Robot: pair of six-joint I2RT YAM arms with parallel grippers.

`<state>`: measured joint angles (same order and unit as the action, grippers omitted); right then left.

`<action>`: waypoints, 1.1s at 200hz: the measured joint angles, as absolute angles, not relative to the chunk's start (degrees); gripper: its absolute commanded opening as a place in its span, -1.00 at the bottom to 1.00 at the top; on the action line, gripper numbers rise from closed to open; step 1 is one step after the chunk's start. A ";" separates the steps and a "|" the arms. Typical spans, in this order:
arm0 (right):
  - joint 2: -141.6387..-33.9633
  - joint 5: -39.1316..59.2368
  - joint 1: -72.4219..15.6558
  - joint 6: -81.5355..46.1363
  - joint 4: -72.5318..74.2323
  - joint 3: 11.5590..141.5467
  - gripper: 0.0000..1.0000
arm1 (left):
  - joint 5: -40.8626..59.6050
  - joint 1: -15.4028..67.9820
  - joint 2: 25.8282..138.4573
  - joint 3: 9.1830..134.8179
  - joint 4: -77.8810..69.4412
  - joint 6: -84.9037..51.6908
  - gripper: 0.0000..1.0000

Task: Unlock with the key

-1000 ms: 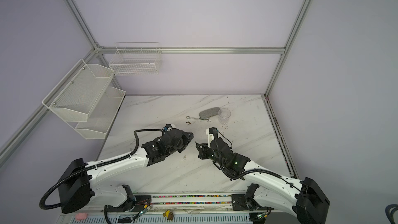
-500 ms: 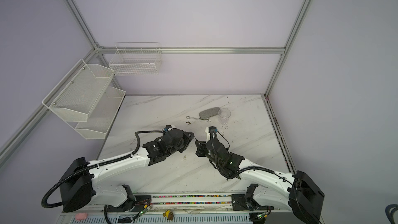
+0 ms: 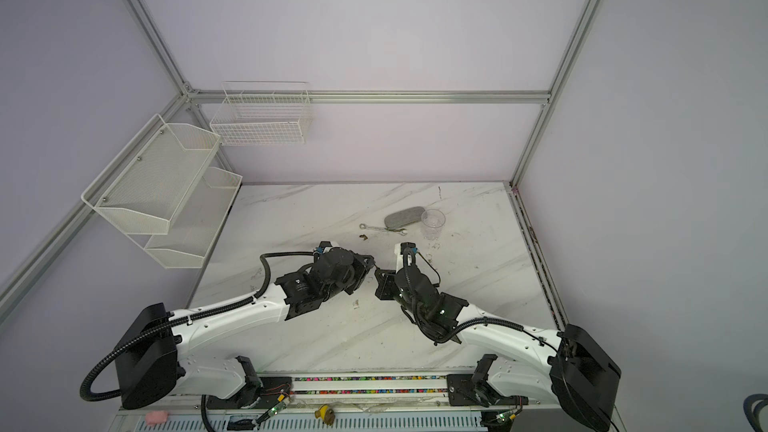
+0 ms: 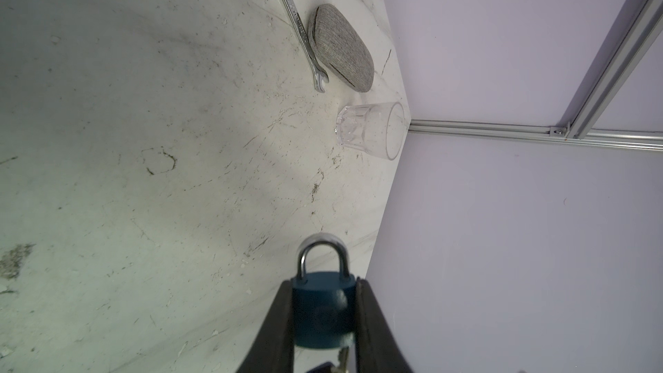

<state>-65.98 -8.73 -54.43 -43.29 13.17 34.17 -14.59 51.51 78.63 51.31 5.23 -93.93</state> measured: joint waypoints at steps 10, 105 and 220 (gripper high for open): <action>-66.00 -8.78 -54.43 -43.29 13.19 34.17 -1.00 | -14.59 51.48 78.63 51.31 5.26 -93.93 -1.00; -67.83 -8.56 -54.43 -43.20 14.33 34.17 -1.00 | -14.85 51.48 78.63 51.31 5.26 -93.73 -1.00; -69.08 -11.90 -55.09 -39.11 6.50 39.46 -1.00 | -15.64 51.90 78.63 51.51 5.32 -92.95 -1.00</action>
<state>-69.08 -11.90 -55.09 -39.11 6.50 39.46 -15.64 51.90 78.63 51.51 5.32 -92.95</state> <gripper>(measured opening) 0.059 0.225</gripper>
